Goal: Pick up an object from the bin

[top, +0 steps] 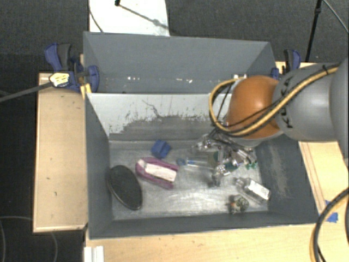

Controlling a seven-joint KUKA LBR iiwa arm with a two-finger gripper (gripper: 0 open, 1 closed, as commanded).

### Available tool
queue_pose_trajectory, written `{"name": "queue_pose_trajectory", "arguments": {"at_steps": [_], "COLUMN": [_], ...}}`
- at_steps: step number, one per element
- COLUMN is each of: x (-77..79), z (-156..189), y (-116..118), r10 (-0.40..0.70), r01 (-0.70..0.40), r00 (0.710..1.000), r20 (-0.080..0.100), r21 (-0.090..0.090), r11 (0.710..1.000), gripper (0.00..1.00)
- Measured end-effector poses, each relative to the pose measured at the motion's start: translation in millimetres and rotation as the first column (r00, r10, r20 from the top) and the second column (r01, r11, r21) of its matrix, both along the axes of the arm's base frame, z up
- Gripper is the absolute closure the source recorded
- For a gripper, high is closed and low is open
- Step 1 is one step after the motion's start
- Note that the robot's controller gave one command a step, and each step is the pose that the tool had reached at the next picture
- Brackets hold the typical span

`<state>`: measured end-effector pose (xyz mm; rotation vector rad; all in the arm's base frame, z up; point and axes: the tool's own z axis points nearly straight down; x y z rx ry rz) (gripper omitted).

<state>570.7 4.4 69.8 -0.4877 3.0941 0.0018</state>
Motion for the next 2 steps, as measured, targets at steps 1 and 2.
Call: {"name": "queue_pose_trajectory", "arguments": {"at_steps": [1,2], "x": [1.4,-0.4], "z": [5.2,164.0], "y": [-0.7,3.5], "r10": [-0.001,0.038], "r01": [0.001,-0.038], "r00": [1.000,0.999], "r20": [0.006,0.003], "r21": [0.000,-0.002], "r11": [1.000,0.999], "gripper": [1.00,1.00]}}
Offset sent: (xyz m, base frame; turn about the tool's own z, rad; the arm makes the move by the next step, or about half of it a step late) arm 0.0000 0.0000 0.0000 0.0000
